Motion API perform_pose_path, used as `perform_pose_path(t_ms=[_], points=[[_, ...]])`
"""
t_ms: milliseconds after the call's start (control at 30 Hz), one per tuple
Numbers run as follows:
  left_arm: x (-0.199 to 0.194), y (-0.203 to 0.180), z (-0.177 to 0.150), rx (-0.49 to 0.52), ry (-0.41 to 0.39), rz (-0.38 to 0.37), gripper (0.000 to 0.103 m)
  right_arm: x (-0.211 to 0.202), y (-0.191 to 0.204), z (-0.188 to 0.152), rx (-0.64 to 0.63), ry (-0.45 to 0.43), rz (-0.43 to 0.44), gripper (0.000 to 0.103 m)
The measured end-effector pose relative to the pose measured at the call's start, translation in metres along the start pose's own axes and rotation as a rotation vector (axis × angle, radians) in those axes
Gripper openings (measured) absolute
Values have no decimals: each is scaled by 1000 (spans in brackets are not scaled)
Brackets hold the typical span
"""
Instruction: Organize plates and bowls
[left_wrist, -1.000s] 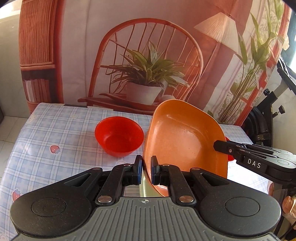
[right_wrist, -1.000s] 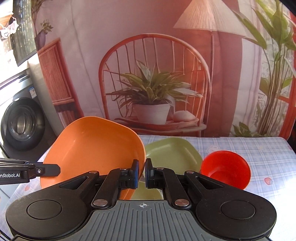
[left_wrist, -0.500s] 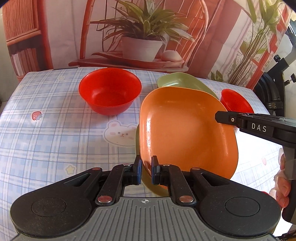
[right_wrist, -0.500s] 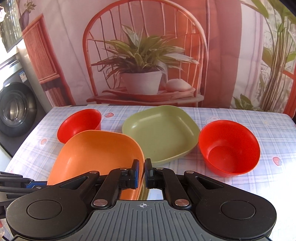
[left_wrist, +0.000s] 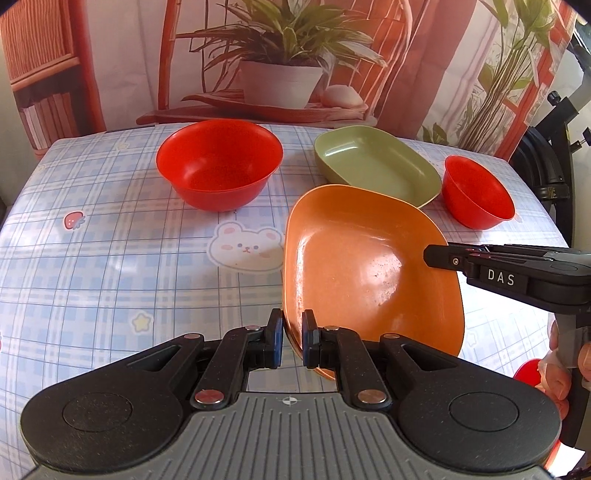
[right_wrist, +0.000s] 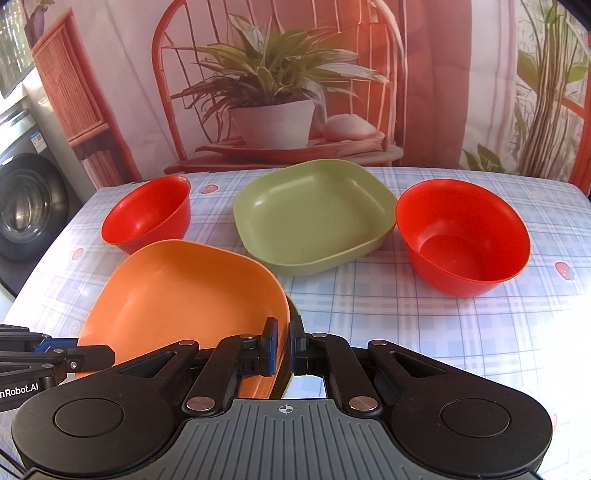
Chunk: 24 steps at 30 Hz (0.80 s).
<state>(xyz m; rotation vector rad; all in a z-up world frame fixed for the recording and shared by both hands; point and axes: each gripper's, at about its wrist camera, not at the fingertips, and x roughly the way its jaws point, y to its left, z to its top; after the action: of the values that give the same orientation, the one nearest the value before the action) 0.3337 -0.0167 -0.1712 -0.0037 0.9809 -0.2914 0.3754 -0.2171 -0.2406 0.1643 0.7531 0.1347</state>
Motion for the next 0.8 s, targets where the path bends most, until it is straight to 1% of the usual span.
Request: perform_pose_path(t_ms=[300, 400, 533, 667, 800], points=[[0, 1, 0, -7, 6, -11, 11, -2, -2, -2, 23, -5, 7, 6], [1, 1, 0, -7, 0, -11, 12, -5, -2, -3, 22, -6, 6, 7], [0, 3, -1, -18, -11, -19, 12, -11, 2, -6, 7, -19, -1, 14], [-1, 4, -1, -20, -21, -12, 20, -18, 8, -7, -26, -44, -38, 23], [0, 5, -2, -17, -26, -3, 20, -22, 4, -10, -19, -40, -47, 23]])
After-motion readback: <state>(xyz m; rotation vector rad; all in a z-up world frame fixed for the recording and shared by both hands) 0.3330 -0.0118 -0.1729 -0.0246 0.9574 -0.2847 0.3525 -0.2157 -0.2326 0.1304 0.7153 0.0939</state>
